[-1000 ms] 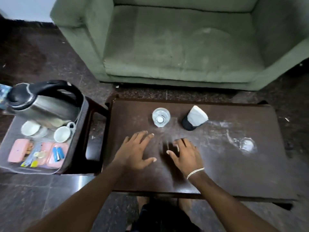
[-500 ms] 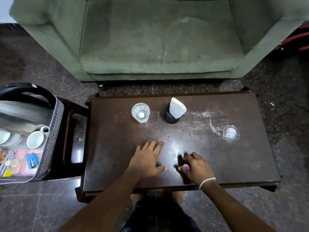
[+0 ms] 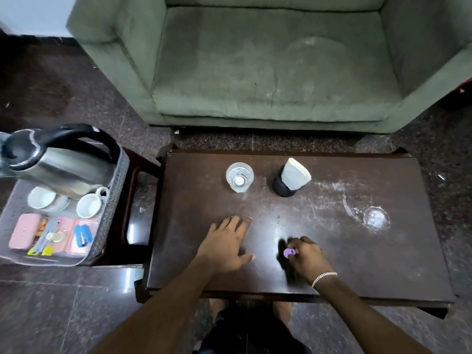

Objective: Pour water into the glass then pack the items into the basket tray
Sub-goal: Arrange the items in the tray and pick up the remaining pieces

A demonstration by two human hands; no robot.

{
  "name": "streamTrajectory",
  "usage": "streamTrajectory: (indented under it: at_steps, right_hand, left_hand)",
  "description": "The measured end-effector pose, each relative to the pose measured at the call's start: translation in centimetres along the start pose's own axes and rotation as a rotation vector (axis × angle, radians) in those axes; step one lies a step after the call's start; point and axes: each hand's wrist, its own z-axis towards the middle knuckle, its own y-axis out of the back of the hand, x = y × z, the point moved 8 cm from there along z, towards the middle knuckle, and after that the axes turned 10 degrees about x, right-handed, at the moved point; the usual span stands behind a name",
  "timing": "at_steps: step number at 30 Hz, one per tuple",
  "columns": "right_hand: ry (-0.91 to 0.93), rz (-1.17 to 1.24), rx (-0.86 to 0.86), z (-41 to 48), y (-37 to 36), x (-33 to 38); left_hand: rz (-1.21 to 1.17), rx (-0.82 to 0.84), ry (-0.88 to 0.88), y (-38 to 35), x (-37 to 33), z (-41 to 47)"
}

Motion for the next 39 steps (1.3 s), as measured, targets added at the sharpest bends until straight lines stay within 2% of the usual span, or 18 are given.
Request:
streamTrajectory:
  at_steps: [11, 17, 23, 30, 39]
  right_hand:
    - [0.411, 0.109, -0.145, 2.2, 3.0, 22.6]
    - [0.562, 0.121, -0.097, 2.6, 0.7, 34.8]
    - [0.703, 0.188, -0.025, 1.9, -2.7, 45.4]
    - [0.742, 0.041, 0.037, 2.5, -6.2, 51.4]
    - [0.738, -0.135, 0.044, 3.5, -8.6, 52.9]
  left_hand:
    - [-0.05, -0.215, 0.212, 6.5, 12.3, -9.7]
    - [-0.118, -0.314, 0.369, 8.7, 20.9, -18.3]
    - [-0.207, -0.366, 0.572, 8.0, 29.1, -25.8]
    - [-0.097, -0.203, 0.574, 5.7, 31.1, -25.9]
    - [0.017, -0.191, 0.551, 5.2, 31.2, -25.4]
